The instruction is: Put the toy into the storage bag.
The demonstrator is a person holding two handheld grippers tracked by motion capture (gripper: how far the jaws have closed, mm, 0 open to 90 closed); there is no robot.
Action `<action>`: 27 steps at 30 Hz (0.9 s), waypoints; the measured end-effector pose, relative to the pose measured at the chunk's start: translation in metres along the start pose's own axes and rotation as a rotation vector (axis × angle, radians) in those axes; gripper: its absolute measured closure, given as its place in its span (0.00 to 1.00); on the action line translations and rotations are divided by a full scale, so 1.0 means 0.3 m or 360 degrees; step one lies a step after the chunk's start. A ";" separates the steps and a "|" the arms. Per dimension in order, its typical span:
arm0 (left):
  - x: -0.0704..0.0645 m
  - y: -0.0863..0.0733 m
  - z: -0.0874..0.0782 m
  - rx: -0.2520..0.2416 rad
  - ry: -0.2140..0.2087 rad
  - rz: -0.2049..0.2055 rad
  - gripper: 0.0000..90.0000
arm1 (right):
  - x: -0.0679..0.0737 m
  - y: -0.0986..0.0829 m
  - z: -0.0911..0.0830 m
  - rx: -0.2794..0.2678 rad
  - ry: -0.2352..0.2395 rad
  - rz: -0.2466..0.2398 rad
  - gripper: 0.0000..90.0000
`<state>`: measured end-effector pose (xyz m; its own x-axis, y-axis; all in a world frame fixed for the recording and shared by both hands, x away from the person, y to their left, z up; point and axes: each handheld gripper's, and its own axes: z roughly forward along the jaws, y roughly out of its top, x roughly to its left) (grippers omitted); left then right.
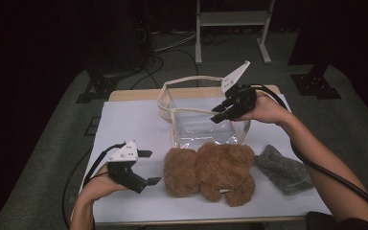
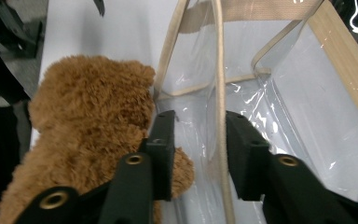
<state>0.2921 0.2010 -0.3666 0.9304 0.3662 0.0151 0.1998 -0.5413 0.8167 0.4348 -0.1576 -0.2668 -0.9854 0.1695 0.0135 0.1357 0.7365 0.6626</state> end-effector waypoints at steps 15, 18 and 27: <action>-0.013 -0.002 -0.001 0.0013 0.0013 0.0007 0.09 | 0.104 0.023 -0.119 -0.0173 -0.0053 -0.0031 0.43; -0.013 -0.002 0.000 0.0011 0.0014 -0.0002 0.09 | 0.147 0.018 -0.130 -0.0193 -0.0045 -0.0072 0.40; -0.009 -0.006 0.005 0.0018 0.0003 -0.0015 0.08 | 0.253 -0.001 -0.092 -0.0183 0.0049 -0.0175 0.38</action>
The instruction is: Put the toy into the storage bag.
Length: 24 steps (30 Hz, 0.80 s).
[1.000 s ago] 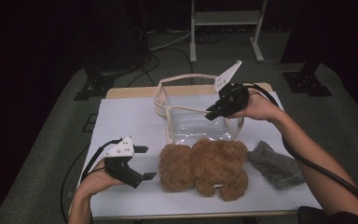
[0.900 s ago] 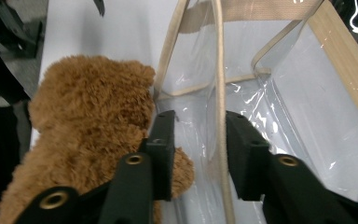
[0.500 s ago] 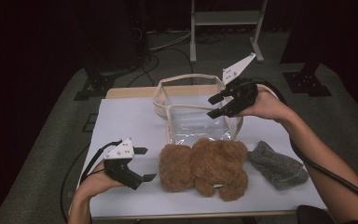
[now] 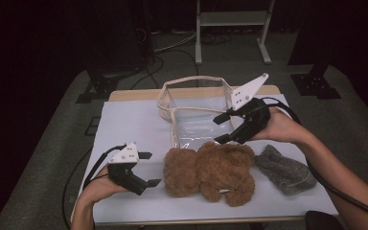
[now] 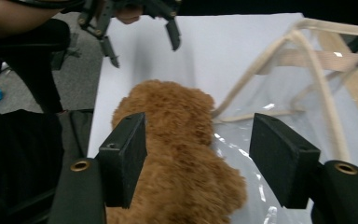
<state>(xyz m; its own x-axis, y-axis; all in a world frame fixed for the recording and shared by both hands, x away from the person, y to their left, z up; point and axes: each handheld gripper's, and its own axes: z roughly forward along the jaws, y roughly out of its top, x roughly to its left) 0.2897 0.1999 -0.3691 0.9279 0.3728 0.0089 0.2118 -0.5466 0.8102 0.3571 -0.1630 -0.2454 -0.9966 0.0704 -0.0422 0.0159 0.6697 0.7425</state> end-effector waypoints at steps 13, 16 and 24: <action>0.000 -0.002 -0.012 -0.0026 0.0011 -0.0004 0.08 | 0.037 -0.051 0.155 0.0066 0.0132 0.0014 0.34; 0.001 -0.003 -0.012 -0.0022 0.0011 -0.0004 0.08 | 0.036 -0.063 0.182 0.0091 0.0142 0.0026 0.34; 0.002 -0.004 -0.015 -0.0014 0.0008 -0.0001 0.08 | 0.028 -0.083 0.242 0.0201 0.0137 0.0006 0.33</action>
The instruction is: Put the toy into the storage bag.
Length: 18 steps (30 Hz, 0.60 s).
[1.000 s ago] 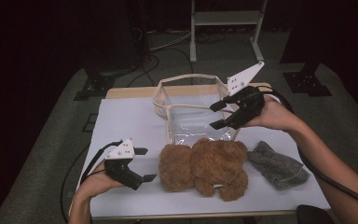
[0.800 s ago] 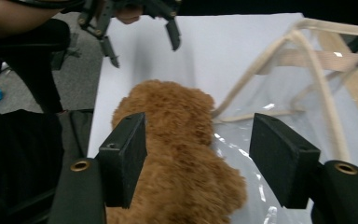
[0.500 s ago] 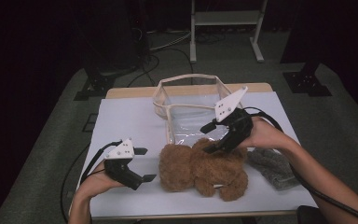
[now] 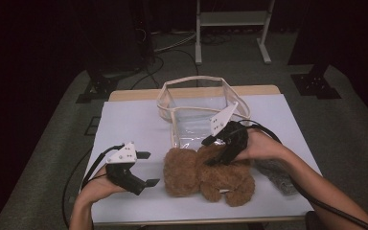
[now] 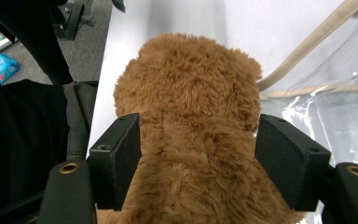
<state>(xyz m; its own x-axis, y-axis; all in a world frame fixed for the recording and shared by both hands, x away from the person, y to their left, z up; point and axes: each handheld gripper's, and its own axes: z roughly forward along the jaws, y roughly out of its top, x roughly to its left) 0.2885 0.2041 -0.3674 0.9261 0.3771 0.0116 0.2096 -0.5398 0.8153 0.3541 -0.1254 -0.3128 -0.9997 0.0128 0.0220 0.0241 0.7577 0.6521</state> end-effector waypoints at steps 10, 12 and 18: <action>0.002 -0.005 -0.003 0.0007 -0.0014 -0.0004 0.08 | 0.008 -0.032 0.054 0.0079 0.0001 0.0032 0.30; 0.002 -0.005 -0.004 0.0001 -0.0014 -0.0001 0.08 | 0.014 -0.044 0.066 0.0095 -0.0010 0.0036 0.29; 0.002 -0.006 -0.004 0.0002 -0.0018 -0.0007 0.08 | 0.022 -0.078 0.065 0.0069 -0.0035 0.0073 0.28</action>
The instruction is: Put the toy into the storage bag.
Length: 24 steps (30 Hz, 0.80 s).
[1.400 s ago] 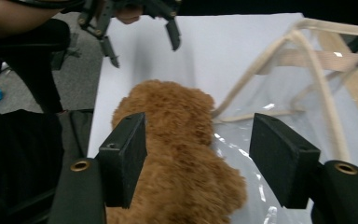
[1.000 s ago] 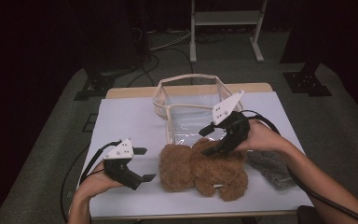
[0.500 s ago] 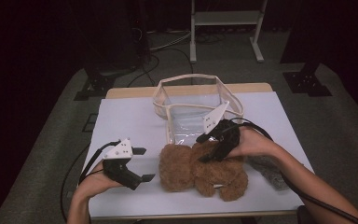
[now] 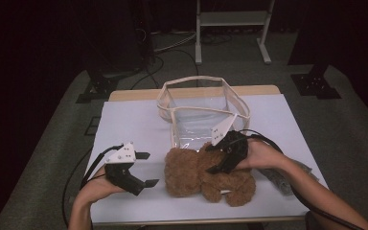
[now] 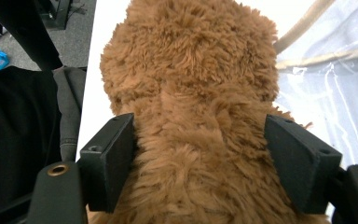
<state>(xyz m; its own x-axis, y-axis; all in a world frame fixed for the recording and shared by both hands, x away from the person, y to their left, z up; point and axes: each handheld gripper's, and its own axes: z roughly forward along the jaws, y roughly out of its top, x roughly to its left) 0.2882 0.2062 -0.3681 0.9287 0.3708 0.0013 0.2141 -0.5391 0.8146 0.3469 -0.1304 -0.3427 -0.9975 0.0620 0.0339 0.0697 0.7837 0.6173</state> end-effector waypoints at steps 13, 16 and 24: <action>0.002 -0.005 -0.001 0.0000 -0.0001 -0.0013 0.08 | 0.028 -0.042 0.027 0.0015 -0.0036 -0.0008 0.24; 0.001 -0.005 -0.002 0.0000 -0.0001 -0.0012 0.08 | 0.032 -0.052 0.035 0.0005 -0.0038 0.0003 0.24; 0.003 -0.008 0.001 0.0017 -0.0002 -0.0013 0.08 | 0.047 -0.077 0.068 0.0009 -0.0056 -0.0016 0.30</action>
<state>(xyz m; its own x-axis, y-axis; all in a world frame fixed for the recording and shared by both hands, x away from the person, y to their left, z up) 0.2886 0.2075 -0.3702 0.9273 0.3743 -0.0060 0.2249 -0.5442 0.8083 0.3315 -0.1351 -0.3725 -0.9971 0.0757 -0.0002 0.0597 0.7879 0.6130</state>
